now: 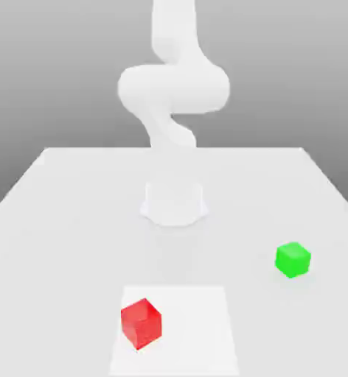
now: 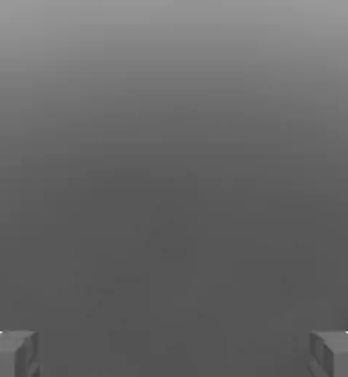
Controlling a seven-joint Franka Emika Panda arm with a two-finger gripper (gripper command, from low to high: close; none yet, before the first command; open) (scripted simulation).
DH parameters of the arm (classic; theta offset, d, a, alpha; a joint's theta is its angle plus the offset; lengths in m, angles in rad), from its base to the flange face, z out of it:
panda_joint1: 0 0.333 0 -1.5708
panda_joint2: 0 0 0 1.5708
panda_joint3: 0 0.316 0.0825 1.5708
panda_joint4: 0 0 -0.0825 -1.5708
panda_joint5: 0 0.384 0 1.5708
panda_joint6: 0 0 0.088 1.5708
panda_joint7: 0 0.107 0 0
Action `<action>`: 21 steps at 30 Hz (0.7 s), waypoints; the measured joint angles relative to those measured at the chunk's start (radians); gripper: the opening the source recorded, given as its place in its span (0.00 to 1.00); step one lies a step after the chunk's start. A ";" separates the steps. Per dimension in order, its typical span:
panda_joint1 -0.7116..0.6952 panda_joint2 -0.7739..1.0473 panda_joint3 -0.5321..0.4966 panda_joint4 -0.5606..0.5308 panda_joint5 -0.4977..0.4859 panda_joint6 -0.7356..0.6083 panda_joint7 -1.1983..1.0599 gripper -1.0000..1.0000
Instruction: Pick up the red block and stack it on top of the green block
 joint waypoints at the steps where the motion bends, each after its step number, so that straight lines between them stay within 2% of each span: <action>1: 0.011 0.039 -0.016 -0.015 0.000 0.020 -0.035 0.50; 13: 0.102 0.477 -0.166 -0.187 0.034 0.237 -0.445 0.50; 21: 0.080 0.767 -0.187 -0.300 0.060 0.381 -0.719 0.50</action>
